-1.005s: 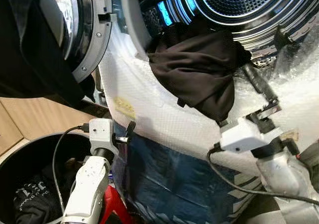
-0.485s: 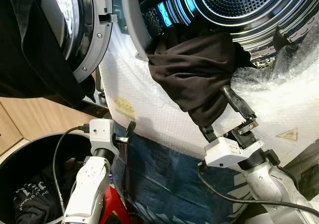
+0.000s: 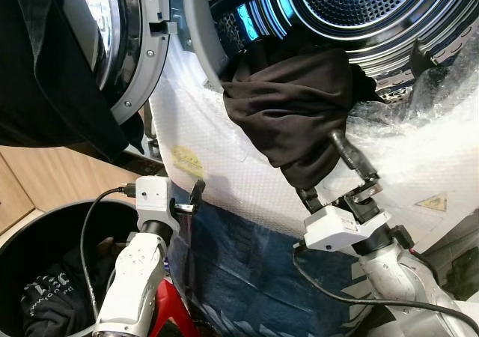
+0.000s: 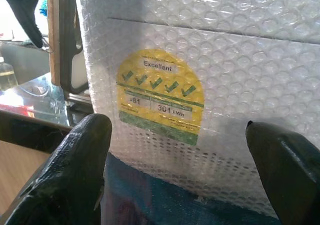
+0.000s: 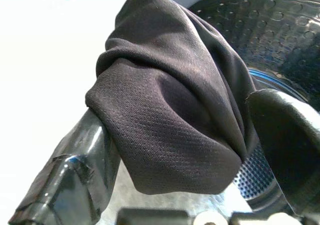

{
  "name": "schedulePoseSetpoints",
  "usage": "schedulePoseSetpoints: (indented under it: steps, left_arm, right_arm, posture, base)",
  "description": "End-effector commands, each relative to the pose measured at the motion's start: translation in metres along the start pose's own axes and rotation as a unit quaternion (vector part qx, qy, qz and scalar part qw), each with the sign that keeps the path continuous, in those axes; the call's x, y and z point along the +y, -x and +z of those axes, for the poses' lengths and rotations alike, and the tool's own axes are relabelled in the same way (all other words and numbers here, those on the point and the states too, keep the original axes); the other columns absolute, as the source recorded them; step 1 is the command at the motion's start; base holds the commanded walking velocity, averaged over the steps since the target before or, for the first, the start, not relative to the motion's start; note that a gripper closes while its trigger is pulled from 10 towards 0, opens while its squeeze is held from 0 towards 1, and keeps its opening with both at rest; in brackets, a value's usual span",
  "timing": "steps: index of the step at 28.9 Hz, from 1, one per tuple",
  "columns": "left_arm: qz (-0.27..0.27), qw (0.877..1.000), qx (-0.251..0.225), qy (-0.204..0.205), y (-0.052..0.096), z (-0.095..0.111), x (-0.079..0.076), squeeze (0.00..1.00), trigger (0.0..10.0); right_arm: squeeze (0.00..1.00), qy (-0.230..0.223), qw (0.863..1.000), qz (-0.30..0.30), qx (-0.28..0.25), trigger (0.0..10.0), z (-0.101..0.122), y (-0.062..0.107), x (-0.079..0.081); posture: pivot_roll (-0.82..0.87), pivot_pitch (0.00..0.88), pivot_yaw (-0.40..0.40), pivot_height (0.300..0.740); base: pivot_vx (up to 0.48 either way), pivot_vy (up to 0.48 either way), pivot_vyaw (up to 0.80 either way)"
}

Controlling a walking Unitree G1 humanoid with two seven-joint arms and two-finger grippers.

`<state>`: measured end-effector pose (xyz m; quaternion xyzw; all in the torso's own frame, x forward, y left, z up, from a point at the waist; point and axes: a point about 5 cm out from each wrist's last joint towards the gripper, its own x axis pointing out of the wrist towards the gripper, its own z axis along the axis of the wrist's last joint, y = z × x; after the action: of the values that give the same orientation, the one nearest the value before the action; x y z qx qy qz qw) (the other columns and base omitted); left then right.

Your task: Clothes washing

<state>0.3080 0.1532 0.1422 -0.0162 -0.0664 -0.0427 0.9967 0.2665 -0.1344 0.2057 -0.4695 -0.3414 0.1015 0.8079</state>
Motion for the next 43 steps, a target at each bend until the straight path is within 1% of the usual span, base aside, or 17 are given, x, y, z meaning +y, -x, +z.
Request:
schedulePoseSetpoints:
  steps: [1, 9, 12, 17, 20, 25, 29, 32, 33, 34, 35, 36, 39, 40, 41, 42, 43]
  left_arm:
    - [-0.004, 1.0, -0.003, -0.008, -0.003, 0.001, -0.002, 0.0, 10.0]
    - [0.0, 1.0, -0.005, -0.015, -0.002, 0.003, 0.002, 0.0, 10.0]
    - [0.002, 1.0, -0.004, -0.016, -0.002, 0.003, 0.003, 0.0, 10.0]
    - [0.002, 1.0, -0.006, -0.014, -0.004, 0.005, 0.003, 0.0, 10.0]
    - [0.005, 1.0, -0.003, -0.017, -0.006, 0.003, 0.004, 0.0, 10.0]
    - [0.004, 1.0, -0.001, -0.017, -0.003, 0.003, 0.004, 0.0, 10.0]
    - [0.002, 1.0, -0.002, -0.018, -0.004, 0.004, 0.005, 0.0, 10.0]
    - [0.004, 1.0, -0.008, -0.018, -0.007, 0.006, 0.005, 0.0, 10.0]
    - [0.004, 1.0, -0.008, -0.018, -0.007, 0.006, 0.005, 0.0, 10.0]
    - [0.005, 1.0, -0.007, -0.018, -0.007, 0.006, 0.006, 0.0, 10.0]
    - [0.004, 1.0, -0.007, -0.019, -0.007, 0.006, 0.006, 0.0, 10.0]
    - [0.004, 1.0, -0.007, -0.019, -0.007, 0.006, 0.006, 0.0, 10.0]
    - [0.004, 1.0, -0.011, -0.019, -0.009, 0.008, 0.006, 0.0, 10.0]
    - [0.004, 1.0, -0.011, -0.019, -0.009, 0.008, 0.006, 0.0, 10.0]
    - [0.005, 1.0, -0.014, -0.019, -0.01, 0.01, 0.007, 0.0, 10.0]
    - [0.005, 1.0, -0.014, -0.019, -0.01, 0.01, 0.007, 0.0, 10.0]
    - [0.006, 1.0, -0.015, -0.019, -0.011, 0.01, 0.007, 0.0, 10.0]
  right_arm:
    - [0.0, -0.005, 1.0, 0.006, -0.006, 0.0, 0.001, -0.004, 0.001]
    - [0.0, -0.012, 1.0, -0.002, -0.015, 0.0, 0.005, -0.015, 0.0]
    - [0.0, -0.029, 0.999, -0.005, -0.013, 0.0, 0.006, -0.017, 0.0]
    - [0.0, -0.041, 0.999, -0.023, -0.012, 0.0, 0.007, -0.026, -0.01]
    - [0.0, -0.062, 0.998, -0.019, 0.003, 0.0, 0.004, -0.031, -0.01]
    - [0.0, -0.108, 0.994, -0.022, 0.0, 0.0, 0.012, -0.039, -0.014]
    - [0.0, -0.158, 0.987, -0.028, -0.001, 0.0, 0.013, -0.054, -0.023]
    - [0.0, -0.209, 0.978, -0.004, -0.017, 0.0, 0.017, -0.066, -0.028]
    - [0.0, -0.209, 0.978, -0.004, -0.017, 0.0, 0.017, -0.066, -0.028]
    - [0.0, -0.222, 0.975, 0.002, -0.026, 0.0, 0.019, -0.071, -0.032]
    - [0.0, -0.254, 0.966, 0.012, -0.045, 0.0, 0.023, -0.084, -0.042]
    - [0.0, -0.254, 0.966, 0.012, -0.045, 0.0, 0.023, -0.084, -0.042]
    - [0.0, -0.285, 0.956, 0.02, -0.06, 0.0, 0.023, -0.106, -0.059]
    - [0.0, -0.285, 0.956, 0.02, -0.06, 0.0, 0.023, -0.106, -0.059]
    - [0.0, -0.308, 0.949, 0.024, -0.058, 0.0, 0.021, -0.115, -0.065]
    - [0.0, -0.308, 0.949, 0.024, -0.058, 0.0, 0.021, -0.115, -0.065]
    - [0.0, -0.32, 0.945, 0.025, -0.061, 0.0, 0.021, -0.122, -0.07]
  posture:
    - [-0.05, 0.0, -0.05, 0.74]
    - [-0.05, 0.0, -0.044, 0.74]
    - [-0.05, 0.0, -0.042, 0.74]
    - [-0.05, 0.0, -0.039, 0.74]
    - [-0.05, 0.0, -0.042, 0.74]
    - [-0.05, 0.0, -0.028, 0.74]
    - [-0.05, 0.0, -0.028, 0.74]
    - [-0.04, 0.0, -0.028, 0.74]
    - [-0.04, 0.0, -0.028, 0.74]
    - [-0.04, 0.0, -0.026, 0.74]
    - [-0.05, 0.0, -0.026, 0.74]
    - [-0.05, 0.0, -0.026, 0.74]
    - [-0.04, 0.0, -0.023, 0.74]
    - [-0.04, 0.0, -0.023, 0.74]
    - [-0.04, 0.0, -0.023, 0.74]
    - [-0.04, 0.0, -0.023, 0.74]
    - [-0.03, 0.0, -0.027, 0.74]
  base:
    - [0.0, 0.0, 0.0]
    - [0.0, 0.0, 0.0]
    - [0.0, 0.0, 0.0]
    - [0.0, 0.0, 0.0]
    - [0.0, 0.0, 0.0]
    - [0.0, 0.0, 0.0]
    - [0.0, 0.0, 0.0]
    - [0.0, 0.0, 0.0]
    - [0.0, 0.0, 0.0]
    - [0.0, 0.0, 0.0]
    - [0.0, 0.0, 0.0]
    - [0.0, 0.0, 0.0]
    - [0.0, 0.0, 0.0]
    - [0.0, 0.0, 0.0]
    - [0.0, 0.0, 0.0]
    - [0.0, 0.0, 0.0]
    - [0.0, 0.0, 0.0]
